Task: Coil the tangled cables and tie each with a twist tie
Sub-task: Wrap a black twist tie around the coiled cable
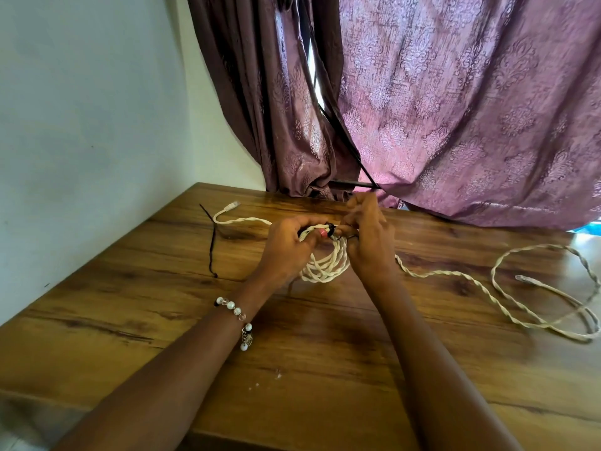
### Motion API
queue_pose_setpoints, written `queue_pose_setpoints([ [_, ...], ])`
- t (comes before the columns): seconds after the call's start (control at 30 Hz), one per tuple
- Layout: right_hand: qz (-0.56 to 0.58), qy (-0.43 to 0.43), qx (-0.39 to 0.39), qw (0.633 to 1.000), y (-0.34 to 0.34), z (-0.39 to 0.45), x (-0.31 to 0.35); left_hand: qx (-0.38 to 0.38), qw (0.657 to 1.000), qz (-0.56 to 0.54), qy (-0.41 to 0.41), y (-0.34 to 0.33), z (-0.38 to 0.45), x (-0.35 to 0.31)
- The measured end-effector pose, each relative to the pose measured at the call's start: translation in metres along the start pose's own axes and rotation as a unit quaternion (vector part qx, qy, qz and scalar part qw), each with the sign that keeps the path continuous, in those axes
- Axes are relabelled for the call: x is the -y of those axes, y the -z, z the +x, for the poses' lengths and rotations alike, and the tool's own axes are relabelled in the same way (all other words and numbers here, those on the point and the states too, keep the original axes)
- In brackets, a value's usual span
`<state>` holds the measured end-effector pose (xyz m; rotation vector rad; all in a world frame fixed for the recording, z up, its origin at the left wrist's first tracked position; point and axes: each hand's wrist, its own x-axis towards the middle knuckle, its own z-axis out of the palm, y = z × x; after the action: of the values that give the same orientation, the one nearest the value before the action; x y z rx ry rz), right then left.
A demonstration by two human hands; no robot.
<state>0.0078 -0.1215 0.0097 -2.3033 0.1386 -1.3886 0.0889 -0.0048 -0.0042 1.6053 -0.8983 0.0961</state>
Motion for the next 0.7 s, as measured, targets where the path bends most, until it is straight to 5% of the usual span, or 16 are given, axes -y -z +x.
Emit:
queue_pose_setpoints([
  [0.7, -0.017, -0.027, 0.001, 0.999, -0.004, 0.001, -0.011, -0.016, 0.992, -0.113, 0.061, -0.004, -0.001, 0.0],
])
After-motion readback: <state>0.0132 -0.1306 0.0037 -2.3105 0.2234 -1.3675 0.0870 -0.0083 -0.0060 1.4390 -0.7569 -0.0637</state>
